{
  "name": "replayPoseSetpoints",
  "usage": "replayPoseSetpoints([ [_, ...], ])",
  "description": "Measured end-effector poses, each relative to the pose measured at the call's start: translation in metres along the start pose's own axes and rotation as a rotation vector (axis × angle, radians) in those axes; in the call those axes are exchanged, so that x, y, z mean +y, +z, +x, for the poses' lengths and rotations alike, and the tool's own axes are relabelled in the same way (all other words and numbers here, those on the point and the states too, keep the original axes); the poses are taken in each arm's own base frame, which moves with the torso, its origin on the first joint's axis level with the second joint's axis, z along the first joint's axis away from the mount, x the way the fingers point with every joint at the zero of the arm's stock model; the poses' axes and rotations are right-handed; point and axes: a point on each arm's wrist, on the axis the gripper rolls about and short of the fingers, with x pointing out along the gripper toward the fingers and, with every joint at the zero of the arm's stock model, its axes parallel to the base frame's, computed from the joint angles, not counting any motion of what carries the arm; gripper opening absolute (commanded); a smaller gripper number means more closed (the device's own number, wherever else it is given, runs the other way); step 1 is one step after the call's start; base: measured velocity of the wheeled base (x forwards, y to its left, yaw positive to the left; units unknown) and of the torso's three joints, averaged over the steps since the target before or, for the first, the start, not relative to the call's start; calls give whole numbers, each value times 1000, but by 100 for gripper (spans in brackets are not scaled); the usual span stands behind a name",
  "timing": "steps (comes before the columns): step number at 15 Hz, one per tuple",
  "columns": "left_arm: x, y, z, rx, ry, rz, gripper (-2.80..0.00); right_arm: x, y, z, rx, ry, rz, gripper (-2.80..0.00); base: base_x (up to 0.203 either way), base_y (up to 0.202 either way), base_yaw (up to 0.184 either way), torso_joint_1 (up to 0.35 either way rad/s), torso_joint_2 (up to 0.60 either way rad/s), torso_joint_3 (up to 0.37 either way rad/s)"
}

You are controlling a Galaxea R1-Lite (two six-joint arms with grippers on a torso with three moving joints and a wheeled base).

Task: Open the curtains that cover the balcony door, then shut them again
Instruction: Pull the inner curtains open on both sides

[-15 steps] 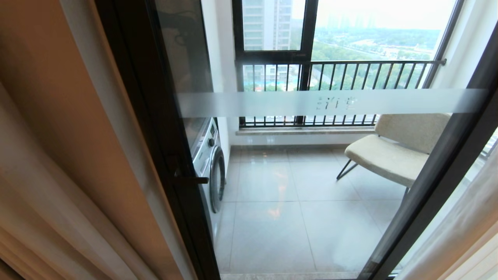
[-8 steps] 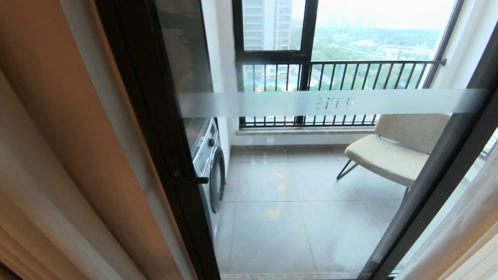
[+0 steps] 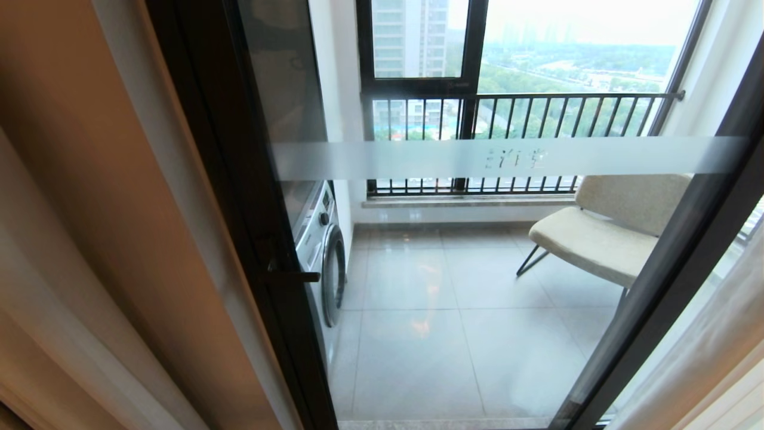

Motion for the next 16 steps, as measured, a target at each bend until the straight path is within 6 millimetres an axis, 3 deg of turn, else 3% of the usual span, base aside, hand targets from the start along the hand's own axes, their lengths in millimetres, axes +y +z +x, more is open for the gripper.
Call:
replayPoseSetpoints([
  [6, -2, -7, -38, -12, 2, 1, 0, 0, 0, 0, 0, 0, 0, -280, 0, 0, 0, 0, 0, 0],
  [7, -2, -6, -41, -17, 2, 1, -280, 0, 0, 0, 0, 0, 0, -280, 0, 0, 0, 0, 0, 0],
  [13, -3, -13, -54, -14, -8, 1, -280, 0, 0, 0, 0, 0, 0, -280, 0, 0, 0, 0, 0, 0],
  [16, -3, -26, -60, 19, -10, -1, -280, 0, 0, 0, 0, 0, 0, -280, 0, 0, 0, 0, 0, 0],
])
